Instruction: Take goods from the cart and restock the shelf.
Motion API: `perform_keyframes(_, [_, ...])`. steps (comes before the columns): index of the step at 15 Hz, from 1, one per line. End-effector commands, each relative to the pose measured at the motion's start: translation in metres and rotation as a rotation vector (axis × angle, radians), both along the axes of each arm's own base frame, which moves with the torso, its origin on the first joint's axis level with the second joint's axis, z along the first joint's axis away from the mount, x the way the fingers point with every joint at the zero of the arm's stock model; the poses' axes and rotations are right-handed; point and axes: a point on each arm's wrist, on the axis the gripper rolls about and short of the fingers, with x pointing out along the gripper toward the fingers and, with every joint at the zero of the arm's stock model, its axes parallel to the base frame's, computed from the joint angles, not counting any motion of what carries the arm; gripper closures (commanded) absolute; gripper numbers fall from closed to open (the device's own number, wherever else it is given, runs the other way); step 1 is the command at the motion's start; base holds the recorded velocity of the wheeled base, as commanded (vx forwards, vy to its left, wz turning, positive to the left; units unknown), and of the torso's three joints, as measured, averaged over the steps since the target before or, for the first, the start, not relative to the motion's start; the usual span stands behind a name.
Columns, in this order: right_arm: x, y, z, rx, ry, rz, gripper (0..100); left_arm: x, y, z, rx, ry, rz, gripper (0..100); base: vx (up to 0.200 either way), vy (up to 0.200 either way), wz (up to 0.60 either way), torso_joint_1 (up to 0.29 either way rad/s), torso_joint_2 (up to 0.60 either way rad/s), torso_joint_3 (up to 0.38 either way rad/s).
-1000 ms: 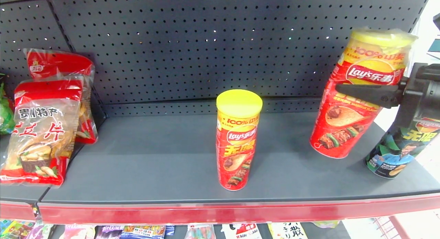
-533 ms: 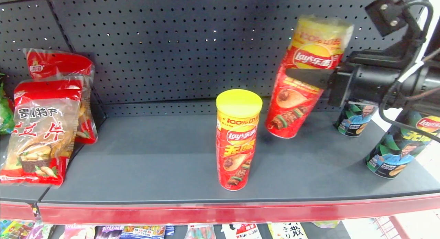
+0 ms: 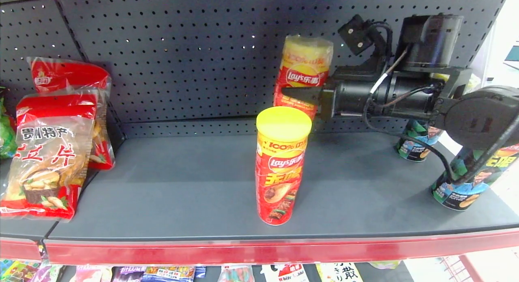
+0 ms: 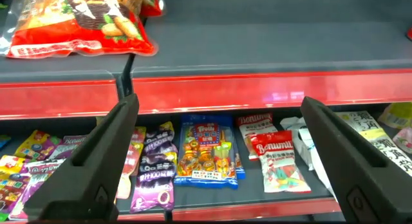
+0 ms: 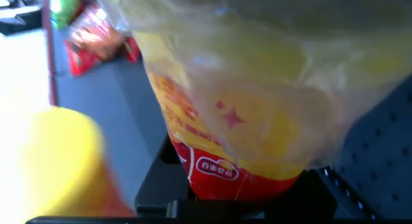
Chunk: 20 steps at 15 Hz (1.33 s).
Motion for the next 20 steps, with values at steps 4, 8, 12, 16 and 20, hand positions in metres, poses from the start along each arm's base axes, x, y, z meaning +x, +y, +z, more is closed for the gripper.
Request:
perform_keyframes(4, [0.03,-0.003,-0.032,-0.034,0.069,-0.02,100,0.0,0.0,0.0,0.0,0.002,0.0,0,0.0,0.0,0.0,0.0,0.0,0.0])
perform_keyframes(8, [0.038,0.003,-0.035,-0.025,0.077,0.073,100,0.0,0.0,0.0,0.0,0.002,0.0,0,0.0,0.0,0.0,0.0,0.0,0.0])
perform_keyframes(12, [0.045,0.009,-0.042,-0.026,0.086,0.112,100,0.0,0.0,0.0,0.0,0.002,0.0,0,0.0,0.0,0.0,0.0,0.0,0.0])
perform_keyframes(16, [0.054,0.018,-0.047,-0.034,0.063,0.141,100,0.0,0.0,0.0,0.0,0.002,0.0,0,0.0,0.0,0.0,0.0,0.0,0.0])
perform_keyframes(20, [0.058,0.022,-0.051,-0.044,0.046,0.147,100,0.0,0.0,0.0,0.0,0.002,0.0,0,0.0,0.0,0.0,0.0,0.0,0.0])
